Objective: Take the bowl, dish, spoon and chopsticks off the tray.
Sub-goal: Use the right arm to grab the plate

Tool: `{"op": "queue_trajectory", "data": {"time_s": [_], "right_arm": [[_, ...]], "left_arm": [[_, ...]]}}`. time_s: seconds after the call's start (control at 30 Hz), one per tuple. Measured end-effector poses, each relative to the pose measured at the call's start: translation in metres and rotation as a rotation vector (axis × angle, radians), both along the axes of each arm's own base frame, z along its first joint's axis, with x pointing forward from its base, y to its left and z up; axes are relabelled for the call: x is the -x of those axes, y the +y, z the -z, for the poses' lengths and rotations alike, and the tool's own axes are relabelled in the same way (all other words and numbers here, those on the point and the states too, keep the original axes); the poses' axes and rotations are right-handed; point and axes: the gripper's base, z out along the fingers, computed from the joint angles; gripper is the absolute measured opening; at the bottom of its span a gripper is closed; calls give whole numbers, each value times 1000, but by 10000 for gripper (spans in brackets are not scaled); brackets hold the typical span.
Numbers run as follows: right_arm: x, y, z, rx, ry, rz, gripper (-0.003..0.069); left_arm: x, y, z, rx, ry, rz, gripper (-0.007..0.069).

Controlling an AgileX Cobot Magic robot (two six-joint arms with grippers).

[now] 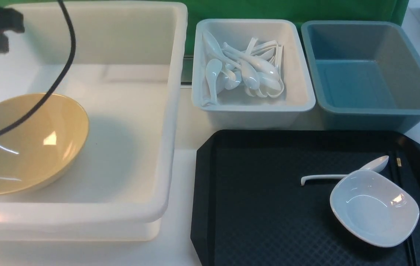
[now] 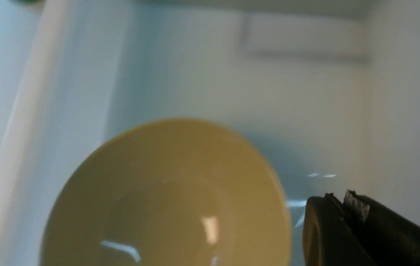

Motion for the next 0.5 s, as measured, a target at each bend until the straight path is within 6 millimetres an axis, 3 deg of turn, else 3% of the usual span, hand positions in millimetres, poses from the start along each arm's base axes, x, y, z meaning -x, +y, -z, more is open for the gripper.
{"op": "queue_trajectory", "data": {"time_s": [0.03, 0.07, 0.1, 0.13, 0.27, 0.3, 0.5], "right_arm": [[-4, 0, -1, 12, 17, -3, 181], [-22, 1, -9, 73, 44, -14, 244], [-32, 2, -12, 97, 45, -16, 274], [-34, 1, -12, 108, 46, -17, 281], [-76, 3, 0, 159, 142, -5, 369], [-95, 4, 16, 172, 215, 4, 394], [-136, 0, 66, 214, 423, 27, 432]], "left_arm": [[5, -5, -2, 5, -26, 25, 12], [31, -18, -4, 26, -144, 111, 12], [44, -21, -6, 39, -219, 133, 12], [44, -22, -2, 34, -207, 140, 12], [93, -21, 15, 39, -400, 159, 12], [114, -17, 31, 35, -440, 146, 12], [161, -6, 80, -17, -396, 106, 12]]}}
